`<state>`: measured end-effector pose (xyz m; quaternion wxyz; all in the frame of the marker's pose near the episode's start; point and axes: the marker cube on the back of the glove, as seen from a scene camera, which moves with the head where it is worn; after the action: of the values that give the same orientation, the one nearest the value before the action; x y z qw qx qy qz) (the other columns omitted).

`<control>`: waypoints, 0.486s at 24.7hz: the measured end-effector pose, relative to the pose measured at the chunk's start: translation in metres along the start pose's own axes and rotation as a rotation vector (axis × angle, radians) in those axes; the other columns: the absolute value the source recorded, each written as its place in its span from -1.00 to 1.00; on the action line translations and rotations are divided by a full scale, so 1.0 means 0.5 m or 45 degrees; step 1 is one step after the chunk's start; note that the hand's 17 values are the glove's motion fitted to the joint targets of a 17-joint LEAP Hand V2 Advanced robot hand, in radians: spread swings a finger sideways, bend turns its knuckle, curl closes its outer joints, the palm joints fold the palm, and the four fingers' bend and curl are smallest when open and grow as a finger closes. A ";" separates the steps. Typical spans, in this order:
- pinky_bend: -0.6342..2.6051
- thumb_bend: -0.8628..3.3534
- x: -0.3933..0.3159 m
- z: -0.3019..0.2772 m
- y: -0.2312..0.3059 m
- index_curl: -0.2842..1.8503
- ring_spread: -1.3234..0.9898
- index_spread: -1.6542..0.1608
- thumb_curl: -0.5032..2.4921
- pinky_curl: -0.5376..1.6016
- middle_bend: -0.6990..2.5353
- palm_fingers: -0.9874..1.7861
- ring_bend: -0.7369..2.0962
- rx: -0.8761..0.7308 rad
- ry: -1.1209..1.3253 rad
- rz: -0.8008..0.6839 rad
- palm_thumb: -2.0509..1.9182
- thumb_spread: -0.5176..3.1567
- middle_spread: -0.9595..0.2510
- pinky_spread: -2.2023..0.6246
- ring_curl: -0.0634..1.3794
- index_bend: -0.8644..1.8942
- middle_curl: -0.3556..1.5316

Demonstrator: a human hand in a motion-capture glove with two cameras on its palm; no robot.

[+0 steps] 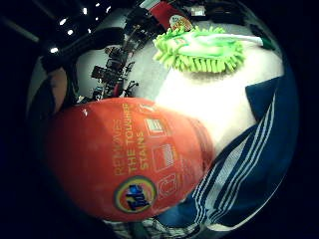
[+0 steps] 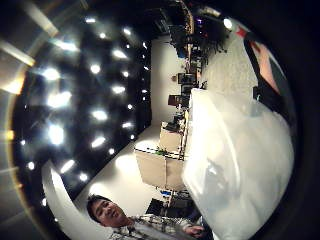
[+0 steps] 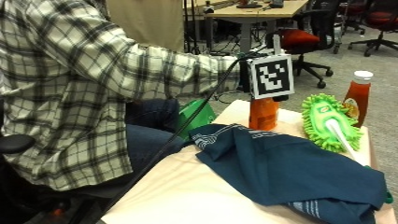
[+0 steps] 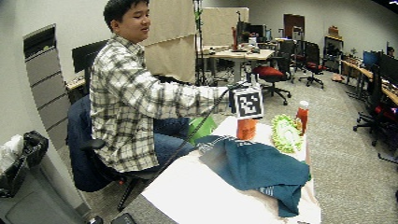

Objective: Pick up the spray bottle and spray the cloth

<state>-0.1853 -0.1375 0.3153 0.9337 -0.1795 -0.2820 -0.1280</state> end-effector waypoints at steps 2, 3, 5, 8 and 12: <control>-0.44 -0.60 0.005 0.006 0.003 -0.09 -0.08 0.48 -0.13 -0.08 -0.24 0.55 -0.10 -0.026 -0.004 -0.007 0.61 -0.67 0.27 0.45 -0.22 -0.17 -0.06; -0.44 -0.60 0.007 0.007 0.004 -0.09 -0.08 0.48 -0.13 -0.08 -0.24 0.55 -0.10 -0.030 -0.007 -0.010 0.62 -0.67 0.27 0.45 -0.22 -0.17 -0.06; -0.45 -0.60 0.013 0.005 0.003 -0.09 -0.08 0.48 -0.13 -0.08 -0.25 0.53 -0.11 -0.031 -0.011 -0.006 0.62 -0.66 0.27 0.46 -0.22 -0.18 -0.06; -0.45 -0.60 0.027 -0.005 0.005 -0.09 -0.07 0.48 -0.13 -0.08 -0.26 0.52 -0.12 -0.044 -0.024 0.016 0.62 -0.63 0.27 0.47 -0.23 -0.20 -0.06; -0.47 -0.61 0.039 -0.019 0.013 -0.11 -0.05 0.50 -0.14 -0.09 -0.27 0.48 -0.14 -0.072 -0.088 0.038 0.61 -0.58 0.31 0.51 -0.23 -0.24 -0.06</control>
<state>-0.1627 -0.1382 0.3172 0.9197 -0.2144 -0.3077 -0.1158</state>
